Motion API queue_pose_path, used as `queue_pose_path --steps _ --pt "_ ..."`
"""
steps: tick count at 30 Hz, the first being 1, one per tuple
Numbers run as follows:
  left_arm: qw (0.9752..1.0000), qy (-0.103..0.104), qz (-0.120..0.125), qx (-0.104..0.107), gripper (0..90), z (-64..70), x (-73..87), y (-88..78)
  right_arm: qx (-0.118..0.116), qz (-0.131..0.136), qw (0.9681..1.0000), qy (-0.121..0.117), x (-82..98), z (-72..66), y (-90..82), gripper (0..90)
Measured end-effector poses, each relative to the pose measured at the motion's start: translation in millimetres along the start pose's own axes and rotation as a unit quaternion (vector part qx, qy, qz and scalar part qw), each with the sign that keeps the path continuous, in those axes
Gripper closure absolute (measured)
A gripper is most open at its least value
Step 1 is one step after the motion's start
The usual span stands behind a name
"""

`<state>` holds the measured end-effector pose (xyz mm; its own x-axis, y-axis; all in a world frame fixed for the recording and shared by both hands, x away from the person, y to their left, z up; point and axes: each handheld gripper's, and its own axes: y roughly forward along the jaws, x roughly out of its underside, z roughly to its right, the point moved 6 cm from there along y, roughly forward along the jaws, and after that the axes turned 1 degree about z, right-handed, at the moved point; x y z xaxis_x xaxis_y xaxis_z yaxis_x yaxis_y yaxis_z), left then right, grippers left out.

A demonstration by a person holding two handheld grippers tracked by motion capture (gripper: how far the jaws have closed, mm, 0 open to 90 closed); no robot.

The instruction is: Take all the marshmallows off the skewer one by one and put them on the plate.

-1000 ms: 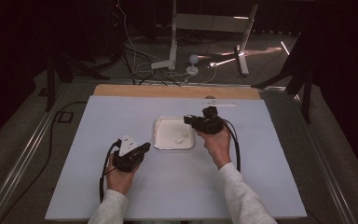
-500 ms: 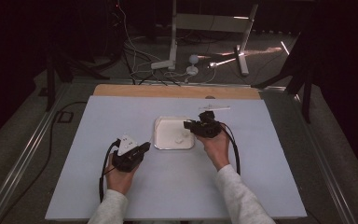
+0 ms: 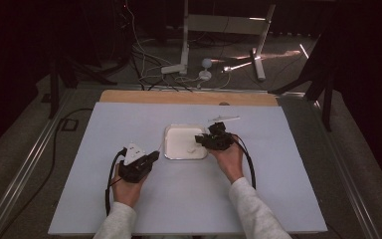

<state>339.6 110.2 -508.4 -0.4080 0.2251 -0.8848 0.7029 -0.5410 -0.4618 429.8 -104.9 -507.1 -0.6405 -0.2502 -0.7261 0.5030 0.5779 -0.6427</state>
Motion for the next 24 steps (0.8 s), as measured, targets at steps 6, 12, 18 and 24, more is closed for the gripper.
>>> queue_pose_path --steps 6,12,18,24 --pt "1.0 0.0 -0.001 0.0 89.7 -0.4 0.2 0.3 0.004 -0.016 0.9999 -0.003 7.8 -0.6 5.7 67.8" --pt "1.0 -0.002 0.0 -0.001 89.7 -0.7 0.1 0.1 0.004 -0.016 0.9999 0.005 9.6 -0.9 7.8 49.3" --pt "0.9999 -0.012 0.007 0.002 89.7 -0.8 -2.6 -1.9 -0.011 0.017 0.9998 0.009 3.3 -5.9 -2.2 26.3" --pt "0.9997 -0.017 0.015 0.003 89.7 -0.6 -9.5 -3.9 -0.021 0.043 0.9988 -0.005 -0.4 -11.2 -18.6 10.5"
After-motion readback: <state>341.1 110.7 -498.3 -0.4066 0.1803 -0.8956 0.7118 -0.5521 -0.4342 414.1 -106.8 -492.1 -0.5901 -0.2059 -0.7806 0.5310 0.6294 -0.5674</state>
